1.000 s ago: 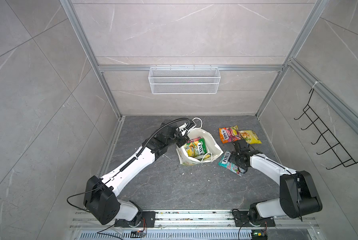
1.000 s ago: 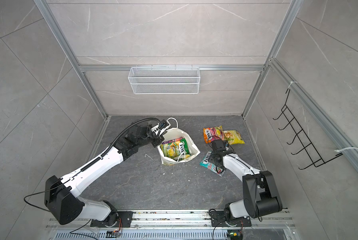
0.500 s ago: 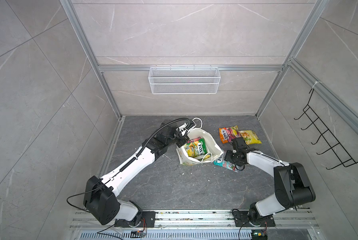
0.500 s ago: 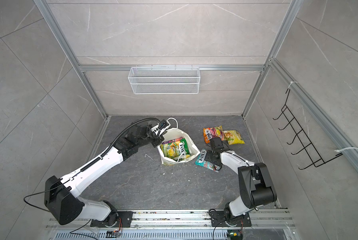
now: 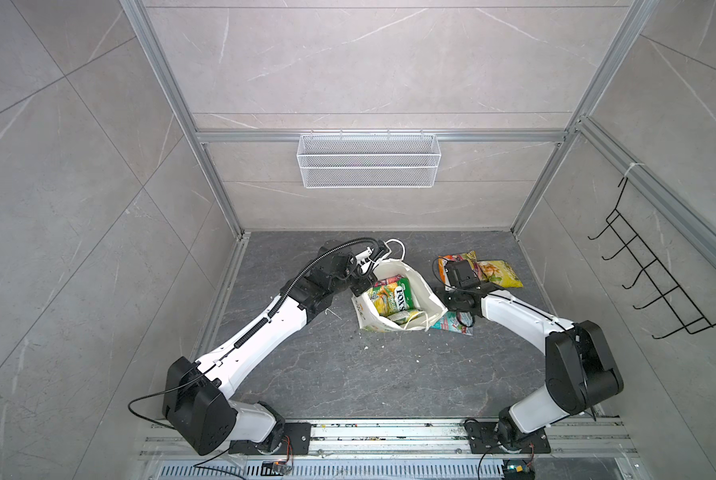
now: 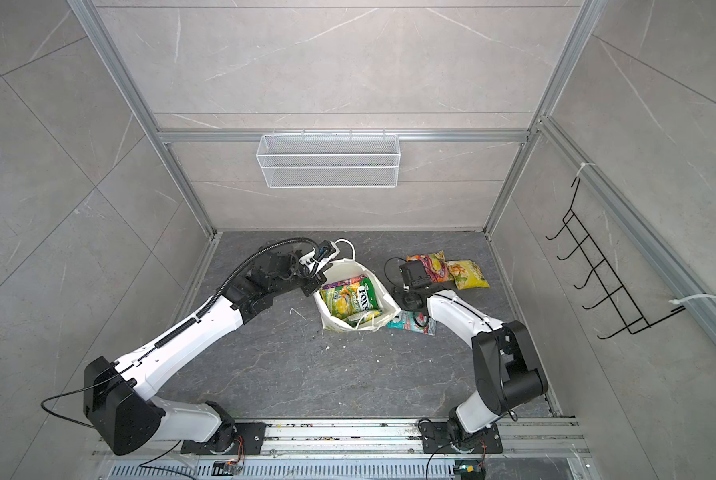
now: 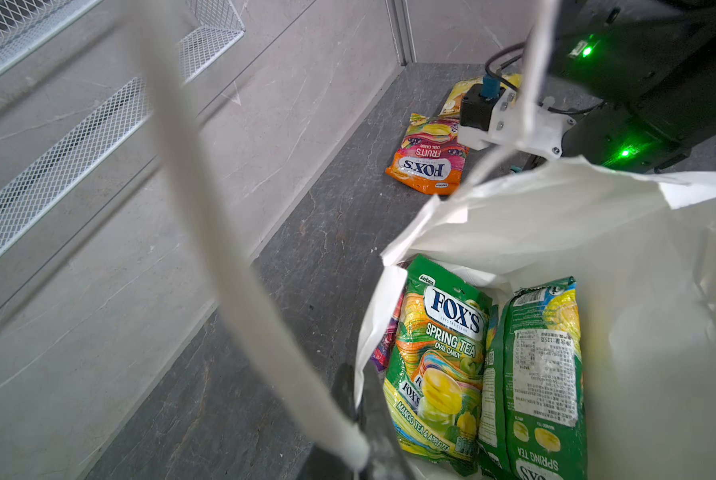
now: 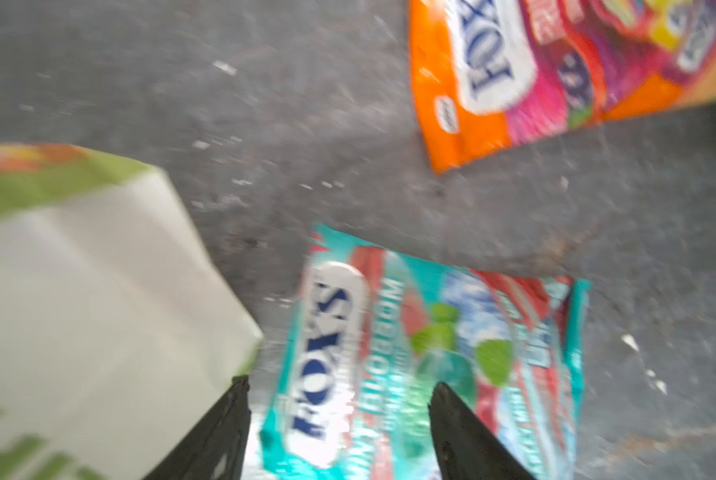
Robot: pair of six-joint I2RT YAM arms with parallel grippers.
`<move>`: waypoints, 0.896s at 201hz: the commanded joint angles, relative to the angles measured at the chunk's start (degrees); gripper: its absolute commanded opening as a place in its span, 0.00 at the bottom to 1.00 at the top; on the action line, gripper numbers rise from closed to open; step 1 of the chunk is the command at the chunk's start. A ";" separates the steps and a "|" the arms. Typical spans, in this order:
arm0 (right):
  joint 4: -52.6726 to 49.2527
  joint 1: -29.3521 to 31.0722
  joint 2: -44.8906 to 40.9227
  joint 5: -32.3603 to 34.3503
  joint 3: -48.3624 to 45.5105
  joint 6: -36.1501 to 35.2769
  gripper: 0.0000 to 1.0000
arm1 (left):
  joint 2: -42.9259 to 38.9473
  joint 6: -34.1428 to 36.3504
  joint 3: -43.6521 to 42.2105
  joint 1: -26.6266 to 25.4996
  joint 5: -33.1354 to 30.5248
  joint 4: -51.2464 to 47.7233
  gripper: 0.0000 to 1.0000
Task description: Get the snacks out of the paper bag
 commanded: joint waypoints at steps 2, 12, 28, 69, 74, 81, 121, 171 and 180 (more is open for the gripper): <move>-1.93 0.58 -0.81 3.69 -1.17 4.75 0.76 | -3.50 0.50 -1.03 -0.06 -0.04 3.63 0.00; -1.23 1.08 -0.36 4.53 -1.80 6.05 0.78 | -3.85 0.55 -1.48 -0.08 -0.28 3.49 0.00; -2.10 1.94 1.38 7.00 -1.26 6.92 0.77 | -4.35 0.57 -1.77 -0.08 -0.79 2.86 0.00; -2.98 3.26 6.86 9.33 0.48 7.92 0.74 | -5.87 0.76 -2.77 -0.08 -2.28 2.78 0.00; -3.00 3.36 7.49 9.67 0.64 7.96 0.74 | -6.00 0.68 -2.93 -0.09 -2.38 2.82 0.00; -3.21 3.45 8.23 9.79 1.01 7.96 0.74 | -6.08 0.58 -3.00 -0.10 -2.29 2.75 0.00; -6.08 3.53 11.74 11.33 3.08 7.66 0.73 | -5.77 0.32 -2.74 -0.07 -1.90 2.48 0.00; -8.28 1.21 10.58 14.17 2.35 4.27 0.58 | -5.34 0.57 -1.86 -0.08 -1.61 2.25 0.00; -7.80 -0.23 10.12 11.37 1.77 3.55 0.56 | -5.31 0.67 -1.79 -0.08 -1.57 2.20 0.00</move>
